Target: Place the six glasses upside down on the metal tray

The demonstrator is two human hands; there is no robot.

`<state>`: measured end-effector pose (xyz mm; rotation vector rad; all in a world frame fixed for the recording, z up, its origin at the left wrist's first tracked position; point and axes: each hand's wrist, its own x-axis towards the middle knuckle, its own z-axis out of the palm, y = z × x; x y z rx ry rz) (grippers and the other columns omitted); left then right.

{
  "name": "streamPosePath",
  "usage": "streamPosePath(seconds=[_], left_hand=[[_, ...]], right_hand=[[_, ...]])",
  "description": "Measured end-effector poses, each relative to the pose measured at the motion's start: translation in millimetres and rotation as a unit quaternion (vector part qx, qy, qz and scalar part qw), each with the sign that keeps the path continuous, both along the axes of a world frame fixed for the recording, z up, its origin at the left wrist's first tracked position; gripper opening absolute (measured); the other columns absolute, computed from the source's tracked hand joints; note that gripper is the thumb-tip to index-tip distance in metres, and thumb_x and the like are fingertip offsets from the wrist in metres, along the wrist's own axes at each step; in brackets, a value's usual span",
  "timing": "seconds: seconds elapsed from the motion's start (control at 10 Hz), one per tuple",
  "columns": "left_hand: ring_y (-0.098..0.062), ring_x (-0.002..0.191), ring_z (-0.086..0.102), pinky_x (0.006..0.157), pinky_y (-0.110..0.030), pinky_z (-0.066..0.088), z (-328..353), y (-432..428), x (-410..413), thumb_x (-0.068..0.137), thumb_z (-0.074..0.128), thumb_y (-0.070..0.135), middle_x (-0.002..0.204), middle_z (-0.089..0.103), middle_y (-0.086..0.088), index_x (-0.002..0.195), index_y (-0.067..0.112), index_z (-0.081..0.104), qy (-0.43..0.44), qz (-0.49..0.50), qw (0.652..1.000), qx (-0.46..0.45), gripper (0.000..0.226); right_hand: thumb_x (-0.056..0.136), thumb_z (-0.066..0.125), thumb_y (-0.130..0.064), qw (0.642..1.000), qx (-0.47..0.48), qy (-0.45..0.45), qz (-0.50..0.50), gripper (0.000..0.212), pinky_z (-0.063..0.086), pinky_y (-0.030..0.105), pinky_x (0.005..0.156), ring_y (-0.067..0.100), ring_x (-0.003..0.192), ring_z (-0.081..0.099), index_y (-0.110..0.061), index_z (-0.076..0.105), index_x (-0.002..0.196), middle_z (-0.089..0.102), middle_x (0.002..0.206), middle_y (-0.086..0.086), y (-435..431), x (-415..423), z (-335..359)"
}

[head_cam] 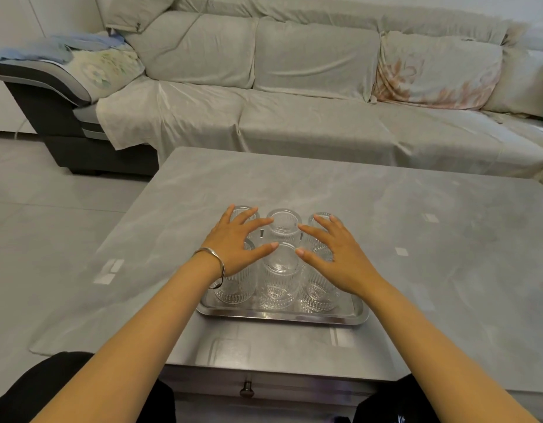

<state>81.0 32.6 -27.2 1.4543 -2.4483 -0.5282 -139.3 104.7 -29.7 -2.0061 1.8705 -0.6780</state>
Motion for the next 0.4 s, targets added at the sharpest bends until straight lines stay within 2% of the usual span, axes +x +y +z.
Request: streamPosePath(seconds=[0.1,0.2,0.3,0.4], left_hand=[[-0.024,0.145,-0.006,0.115,-0.049,0.012,0.3,-0.5,0.2,0.076,0.040,0.071,0.156,0.014,0.009,0.135,0.050,0.027,-0.002,0.002,1.000,-0.003,0.064],[-0.022,0.145,0.000,0.114,-0.049,0.014,0.8,1.1,1.1,0.077,0.039,0.070,0.156,0.017,0.008,0.136,0.048,0.029,-0.012,-0.003,1.000,-0.021,0.064],[-0.019,0.144,0.009,0.116,-0.046,0.015,4.8,3.3,2.2,0.078,0.039,0.069,0.154,0.022,0.006,0.136,0.044,0.032,-0.002,0.001,0.999,-0.040,0.063],[-0.019,0.143,0.014,0.115,-0.044,0.016,4.6,5.8,2.4,0.080,0.039,0.067,0.153,0.027,0.005,0.137,0.040,0.034,-0.009,-0.002,0.998,-0.063,0.063]], right_hand=[[0.080,0.046,-0.067,1.000,0.001,0.000,0.002,0.060,0.010,0.044,0.119,0.012,0.147,0.003,-0.046,0.041,0.135,0.023,0.157,-0.009,0.0,0.2,0.6],[0.072,0.036,-0.078,1.000,0.003,0.011,0.005,0.071,0.011,0.045,0.119,0.012,0.147,0.003,-0.048,0.039,0.136,0.023,0.157,-0.010,-0.5,-0.2,1.6],[0.073,0.035,-0.078,1.000,0.011,0.019,0.003,0.072,0.012,0.046,0.118,0.013,0.147,0.005,-0.046,0.036,0.138,0.022,0.158,-0.008,1.2,1.2,3.8],[0.083,0.043,-0.066,0.997,0.006,0.071,0.006,0.071,0.006,0.044,0.118,0.016,0.148,0.003,-0.037,0.026,0.145,0.016,0.160,-0.005,3.8,4.9,14.8]])
